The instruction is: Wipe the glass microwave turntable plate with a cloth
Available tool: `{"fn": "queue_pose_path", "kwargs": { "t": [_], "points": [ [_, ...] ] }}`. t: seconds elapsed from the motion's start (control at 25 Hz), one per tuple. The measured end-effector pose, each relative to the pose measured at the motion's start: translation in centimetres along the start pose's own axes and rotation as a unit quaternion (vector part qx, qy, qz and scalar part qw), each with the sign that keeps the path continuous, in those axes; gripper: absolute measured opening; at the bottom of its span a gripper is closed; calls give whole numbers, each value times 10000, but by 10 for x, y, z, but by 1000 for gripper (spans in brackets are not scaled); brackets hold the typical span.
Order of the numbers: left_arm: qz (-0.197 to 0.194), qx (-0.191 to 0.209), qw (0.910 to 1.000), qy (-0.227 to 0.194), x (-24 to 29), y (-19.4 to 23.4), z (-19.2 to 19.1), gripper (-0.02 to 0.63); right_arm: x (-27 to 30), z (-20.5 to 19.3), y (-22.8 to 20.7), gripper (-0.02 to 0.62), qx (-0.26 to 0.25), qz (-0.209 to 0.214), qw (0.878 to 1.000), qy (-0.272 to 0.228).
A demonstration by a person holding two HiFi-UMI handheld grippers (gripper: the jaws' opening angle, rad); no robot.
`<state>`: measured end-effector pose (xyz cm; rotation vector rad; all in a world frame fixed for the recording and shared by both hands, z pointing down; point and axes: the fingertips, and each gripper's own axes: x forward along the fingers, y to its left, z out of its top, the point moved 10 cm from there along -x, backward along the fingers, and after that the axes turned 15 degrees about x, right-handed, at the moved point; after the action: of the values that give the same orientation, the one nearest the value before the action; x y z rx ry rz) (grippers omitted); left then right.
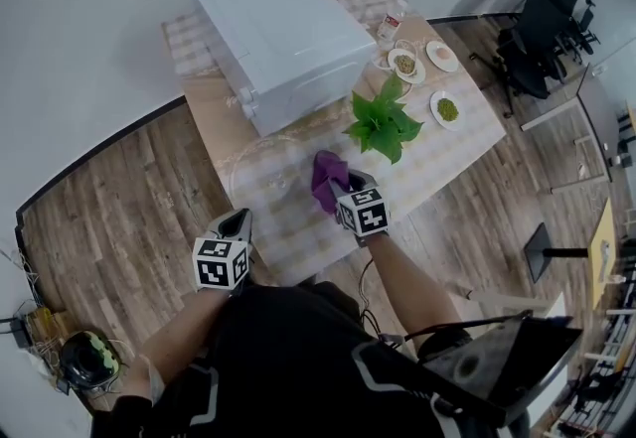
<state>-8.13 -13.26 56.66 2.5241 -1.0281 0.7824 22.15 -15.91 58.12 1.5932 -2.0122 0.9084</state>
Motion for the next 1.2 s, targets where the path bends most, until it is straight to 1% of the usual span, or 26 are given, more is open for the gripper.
{"fn": "queue_pose_path", "kwargs": {
  "t": [0.12, 0.32, 0.48, 0.68, 0.84, 1.2],
  "points": [
    [-51, 18, 10000, 4, 1, -2, 1, 9, 1, -9, -4, 104, 131, -123, 9997, 139],
    [-93, 42, 9999, 28, 2, -3, 0, 9, 13, -28, 4, 104, 55, -109, 9987, 496],
    [-67, 8, 10000, 39, 2, 1, -2, 9, 14, -38, 18, 103, -57, -32, 9982, 593],
    [-94, 21, 10000, 10, 2, 3, 0, 9, 13, -46, 33, 104, -227, -78, 9977, 629],
    [-106, 44, 9999, -7, 3, 4, 2, 9, 8, -47, 44, 104, -463, 7, 9965, 700],
    [-40, 17, 10000, 4, 0, 10, 0, 9, 10, -62, 77, 104, -759, 358, 9934, 785]
  ]
}}
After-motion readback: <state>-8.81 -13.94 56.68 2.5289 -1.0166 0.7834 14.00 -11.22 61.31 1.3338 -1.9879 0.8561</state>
